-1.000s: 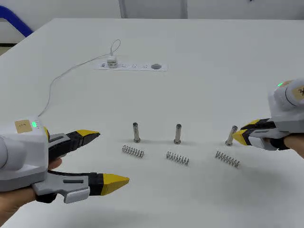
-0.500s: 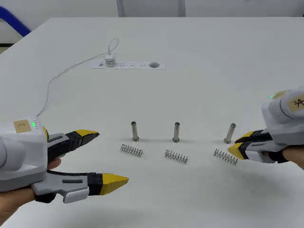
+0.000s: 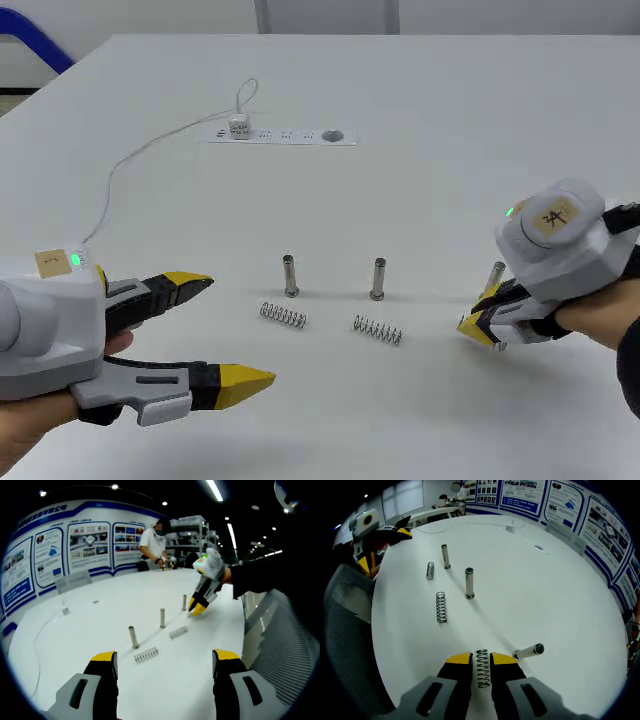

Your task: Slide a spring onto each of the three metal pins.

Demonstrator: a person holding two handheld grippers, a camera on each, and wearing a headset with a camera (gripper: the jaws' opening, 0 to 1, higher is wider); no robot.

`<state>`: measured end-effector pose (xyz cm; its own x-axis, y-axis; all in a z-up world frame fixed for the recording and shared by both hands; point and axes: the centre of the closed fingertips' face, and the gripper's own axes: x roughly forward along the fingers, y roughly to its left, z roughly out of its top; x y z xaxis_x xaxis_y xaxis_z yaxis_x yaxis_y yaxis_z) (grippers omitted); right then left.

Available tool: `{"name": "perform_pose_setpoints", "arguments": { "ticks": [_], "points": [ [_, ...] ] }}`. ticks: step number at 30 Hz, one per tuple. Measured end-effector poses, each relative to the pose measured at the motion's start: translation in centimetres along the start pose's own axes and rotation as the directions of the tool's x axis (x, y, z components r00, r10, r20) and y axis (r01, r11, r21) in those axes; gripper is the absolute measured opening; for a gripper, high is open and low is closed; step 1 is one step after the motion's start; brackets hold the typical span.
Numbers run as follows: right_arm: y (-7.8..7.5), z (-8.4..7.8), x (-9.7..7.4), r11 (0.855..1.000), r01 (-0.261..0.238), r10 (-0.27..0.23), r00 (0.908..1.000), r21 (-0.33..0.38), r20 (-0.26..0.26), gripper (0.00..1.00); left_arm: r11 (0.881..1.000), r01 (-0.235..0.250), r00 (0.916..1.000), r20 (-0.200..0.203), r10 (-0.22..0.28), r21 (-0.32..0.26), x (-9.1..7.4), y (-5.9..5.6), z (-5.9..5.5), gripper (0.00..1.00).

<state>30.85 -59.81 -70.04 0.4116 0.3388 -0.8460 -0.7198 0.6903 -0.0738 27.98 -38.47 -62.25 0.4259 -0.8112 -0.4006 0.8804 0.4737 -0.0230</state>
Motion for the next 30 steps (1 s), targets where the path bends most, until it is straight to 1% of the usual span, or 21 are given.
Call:
{"name": "perform_pose_setpoints", "arguments": {
  "ticks": [3, 6, 16, 21, 25, 30],
  "points": [
    [-0.1, -0.2, 0.5, 1.000, -0.018, 0.017, 0.9992, -0.017, -0.035, 0.14, 1.000, -0.001, 1.0000, -0.001, 0.001, -0.001, 0.0, 0.0, 0.0, 0.79],
    [-0.3, -0.4, 0.8, 0.999, -0.029, 0.027, 0.9978, -0.027, -0.060, 0.13, 1.000, -0.001, 1.0000, -0.003, 0.001, -0.002, 0.0, 0.0, -0.1, 0.79],
    [-0.4, -0.4, 1.1, 0.997, -0.062, 0.057, 0.9926, -0.048, -0.107, 0.12, 1.000, -0.002, 1.0000, -0.003, 0.002, -0.005, 0.0, 0.1, -0.1, 0.79],
    [-0.3, -0.5, 1.2, 0.996, -0.078, 0.073, 0.9906, -0.039, -0.116, 0.12, 1.000, -0.002, 1.0000, -0.001, 0.002, -0.007, 0.0, 0.1, -0.1, 0.79],
    [-0.3, -0.5, 1.2, 0.997, -0.072, 0.067, 0.9910, -0.036, -0.116, 0.12, 1.000, -0.003, 1.0000, 0.001, 0.003, -0.006, 0.0, 0.1, -0.1, 0.79],
    [-0.3, -0.1, 0.4, 0.998, -0.052, 0.050, 0.9956, -0.026, -0.079, 0.12, 1.000, -0.004, 1.0000, 0.003, 0.004, -0.008, 0.0, 0.2, -0.2, 0.78]
  ]
}}
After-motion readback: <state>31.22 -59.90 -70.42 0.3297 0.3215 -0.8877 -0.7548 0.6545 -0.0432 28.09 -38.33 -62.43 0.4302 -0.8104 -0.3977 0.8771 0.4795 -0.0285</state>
